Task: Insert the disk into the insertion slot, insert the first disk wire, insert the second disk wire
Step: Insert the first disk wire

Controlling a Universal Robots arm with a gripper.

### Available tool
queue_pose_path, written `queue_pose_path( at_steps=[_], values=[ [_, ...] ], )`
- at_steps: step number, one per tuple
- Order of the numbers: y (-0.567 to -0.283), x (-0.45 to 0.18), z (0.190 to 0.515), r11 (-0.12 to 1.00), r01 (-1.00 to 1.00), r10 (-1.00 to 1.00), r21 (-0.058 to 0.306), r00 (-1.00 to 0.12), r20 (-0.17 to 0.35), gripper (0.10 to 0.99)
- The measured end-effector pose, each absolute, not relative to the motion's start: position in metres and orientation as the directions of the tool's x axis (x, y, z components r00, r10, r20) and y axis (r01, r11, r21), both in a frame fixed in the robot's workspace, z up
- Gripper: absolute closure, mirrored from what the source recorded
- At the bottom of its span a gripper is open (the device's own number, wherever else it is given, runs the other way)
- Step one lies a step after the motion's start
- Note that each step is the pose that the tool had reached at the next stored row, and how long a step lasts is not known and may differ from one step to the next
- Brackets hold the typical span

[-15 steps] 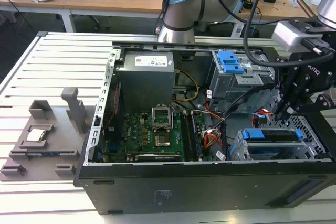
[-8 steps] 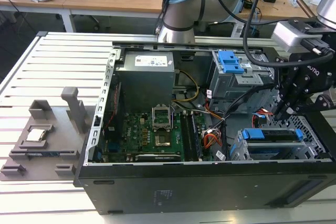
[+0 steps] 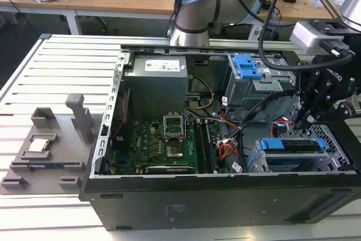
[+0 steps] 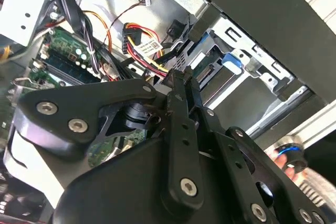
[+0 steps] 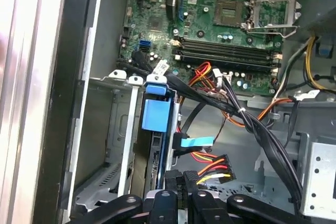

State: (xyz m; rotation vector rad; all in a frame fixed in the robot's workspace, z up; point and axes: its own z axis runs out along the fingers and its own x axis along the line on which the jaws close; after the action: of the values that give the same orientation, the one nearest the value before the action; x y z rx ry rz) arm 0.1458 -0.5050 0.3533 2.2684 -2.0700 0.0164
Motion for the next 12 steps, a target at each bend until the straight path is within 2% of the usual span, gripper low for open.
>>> queue_pose_path(
  at_steps=[3, 12],
  values=[
    [-0.505, 0.146, 0.353, -0.040, -0.998, -0.998, 0.045, 0.043, 0.055, 0.918],
    [-0.520, 0.146, 0.353, -0.040, -0.998, -0.998, 0.045, 0.042, 0.055, 0.918]
  ],
)
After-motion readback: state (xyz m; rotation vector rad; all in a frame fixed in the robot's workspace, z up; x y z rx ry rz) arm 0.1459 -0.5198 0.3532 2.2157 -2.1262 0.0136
